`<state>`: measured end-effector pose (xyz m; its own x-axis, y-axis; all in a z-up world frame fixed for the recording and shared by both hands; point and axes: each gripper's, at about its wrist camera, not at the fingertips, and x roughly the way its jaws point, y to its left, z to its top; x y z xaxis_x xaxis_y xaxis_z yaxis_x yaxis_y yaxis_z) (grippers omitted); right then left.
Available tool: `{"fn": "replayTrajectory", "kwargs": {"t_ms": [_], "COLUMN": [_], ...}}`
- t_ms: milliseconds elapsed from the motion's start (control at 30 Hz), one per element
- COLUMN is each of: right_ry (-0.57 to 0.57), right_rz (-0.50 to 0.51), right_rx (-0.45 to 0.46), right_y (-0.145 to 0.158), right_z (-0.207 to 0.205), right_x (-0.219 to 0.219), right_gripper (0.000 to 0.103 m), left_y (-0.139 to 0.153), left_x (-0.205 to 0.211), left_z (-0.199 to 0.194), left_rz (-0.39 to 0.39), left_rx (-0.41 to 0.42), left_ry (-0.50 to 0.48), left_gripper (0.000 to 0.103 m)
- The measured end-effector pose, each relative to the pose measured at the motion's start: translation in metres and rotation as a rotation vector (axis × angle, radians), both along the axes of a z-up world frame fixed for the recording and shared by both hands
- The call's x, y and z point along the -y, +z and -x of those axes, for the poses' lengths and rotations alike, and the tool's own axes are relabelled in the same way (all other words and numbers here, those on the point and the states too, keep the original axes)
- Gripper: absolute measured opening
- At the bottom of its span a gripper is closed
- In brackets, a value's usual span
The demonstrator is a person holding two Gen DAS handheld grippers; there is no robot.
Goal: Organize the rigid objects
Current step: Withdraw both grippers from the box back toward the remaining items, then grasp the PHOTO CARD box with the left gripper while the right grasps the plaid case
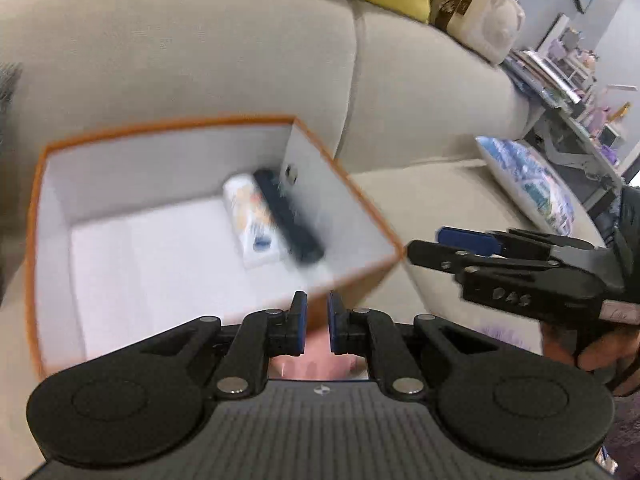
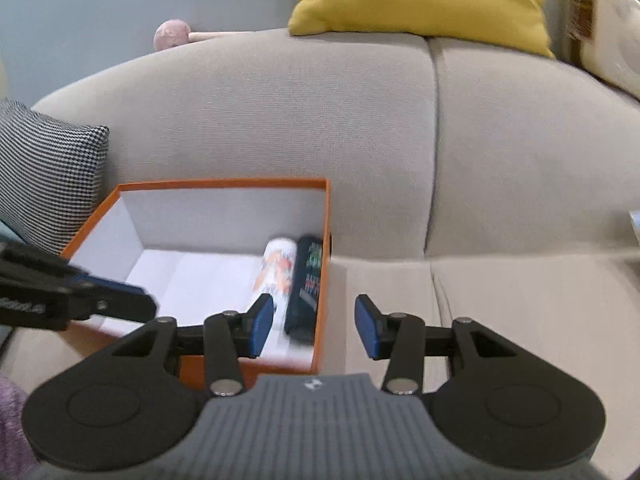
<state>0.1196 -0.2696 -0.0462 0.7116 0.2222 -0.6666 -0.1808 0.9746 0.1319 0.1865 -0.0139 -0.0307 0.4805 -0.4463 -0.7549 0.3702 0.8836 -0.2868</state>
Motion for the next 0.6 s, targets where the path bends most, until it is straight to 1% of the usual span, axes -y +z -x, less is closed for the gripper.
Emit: {"fn": "replayTrajectory", "kwargs": {"t_ms": [67, 133, 200, 267, 333, 400, 467, 500, 533, 600], "right_ry": [-0.018, -0.030, -0.027, -0.009, 0.016, 0.046, 0.083, 0.098, 0.114, 0.140], "right_rz": [-0.041, -0.081, -0.105, -0.131, -0.149, -0.141, -0.126, -0.112, -0.096, -0.072], "right_rx": [-0.033, -0.071, -0.109, -0.155, -0.199, -0.242, -0.267, -0.275, -0.283, -0.289], "right_y": [-0.005, -0.014, -0.022, -0.034, -0.046, -0.057, -0.068, -0.071, -0.075, -0.080], "right_z": [0.022, 0.042, 0.058, 0.075, 0.087, 0.096, 0.102, 0.104, 0.105, 0.107], "right_x": [0.002, 0.003, 0.000, -0.008, -0.019, -0.032, -0.044, -0.050, -0.056, -0.063], "right_gripper": [0.047, 0.047, 0.047, 0.047, 0.047, 0.046, 0.044, 0.040, 0.036, 0.035], "left_y": [-0.008, -0.022, -0.039, -0.053, -0.068, -0.079, -0.091, -0.096, -0.100, -0.107], "left_x": [-0.010, -0.018, -0.024, -0.027, -0.031, -0.037, -0.041, -0.041, -0.040, -0.041], "left_z": [0.016, 0.032, 0.046, 0.055, 0.064, 0.067, 0.067, 0.066, 0.066, 0.072], "left_rz": [-0.017, -0.027, -0.062, -0.094, -0.100, -0.088, -0.084, -0.099, -0.123, -0.127], "left_rx": [-0.031, -0.083, -0.133, -0.159, -0.182, -0.214, -0.225, -0.227, -0.223, -0.212], "left_ry": [0.044, 0.094, 0.143, 0.175, 0.193, 0.232, 0.267, 0.280, 0.291, 0.299], "left_gripper": [0.010, 0.010, 0.013, 0.021, 0.024, 0.025, 0.039, 0.041, 0.046, 0.052]}}
